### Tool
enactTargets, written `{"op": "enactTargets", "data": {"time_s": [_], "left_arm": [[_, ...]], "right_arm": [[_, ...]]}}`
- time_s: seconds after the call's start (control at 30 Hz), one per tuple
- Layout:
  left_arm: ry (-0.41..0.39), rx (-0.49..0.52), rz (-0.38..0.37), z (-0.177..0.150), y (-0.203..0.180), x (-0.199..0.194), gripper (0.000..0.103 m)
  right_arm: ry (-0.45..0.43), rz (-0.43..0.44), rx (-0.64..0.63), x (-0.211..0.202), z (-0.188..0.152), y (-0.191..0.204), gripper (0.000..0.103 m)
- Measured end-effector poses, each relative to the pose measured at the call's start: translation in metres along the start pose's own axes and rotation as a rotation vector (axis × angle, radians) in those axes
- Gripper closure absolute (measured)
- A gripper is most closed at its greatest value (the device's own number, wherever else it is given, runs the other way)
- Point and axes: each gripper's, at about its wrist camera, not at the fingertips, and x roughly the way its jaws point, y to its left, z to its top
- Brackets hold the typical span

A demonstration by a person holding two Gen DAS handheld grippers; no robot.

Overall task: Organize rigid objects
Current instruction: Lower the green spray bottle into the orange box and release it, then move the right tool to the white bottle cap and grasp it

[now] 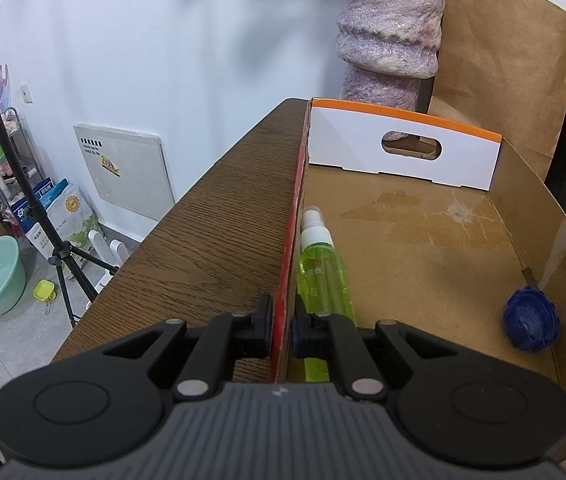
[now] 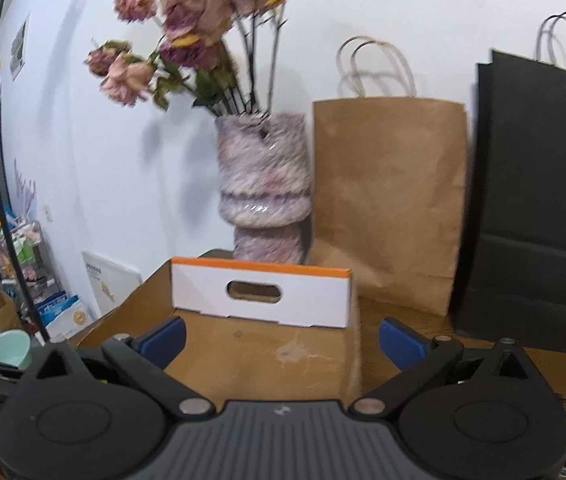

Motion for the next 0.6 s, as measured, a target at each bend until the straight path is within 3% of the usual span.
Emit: {"op": "enactTargets", "data": {"time_s": [0.33, 0.6], "left_arm": [[0.000, 0.001, 0.000, 0.000, 0.000, 0.000, 0.093], [0.000, 0.001, 0.000, 0.000, 0.000, 0.000, 0.093]], "right_arm": [[-0.049, -0.171, 0.024, -0.049, -0.002, -0.066, 0.000], [0.010, -0.318, 0.025, -0.069, -0.031, -0.119, 0.000]]}}
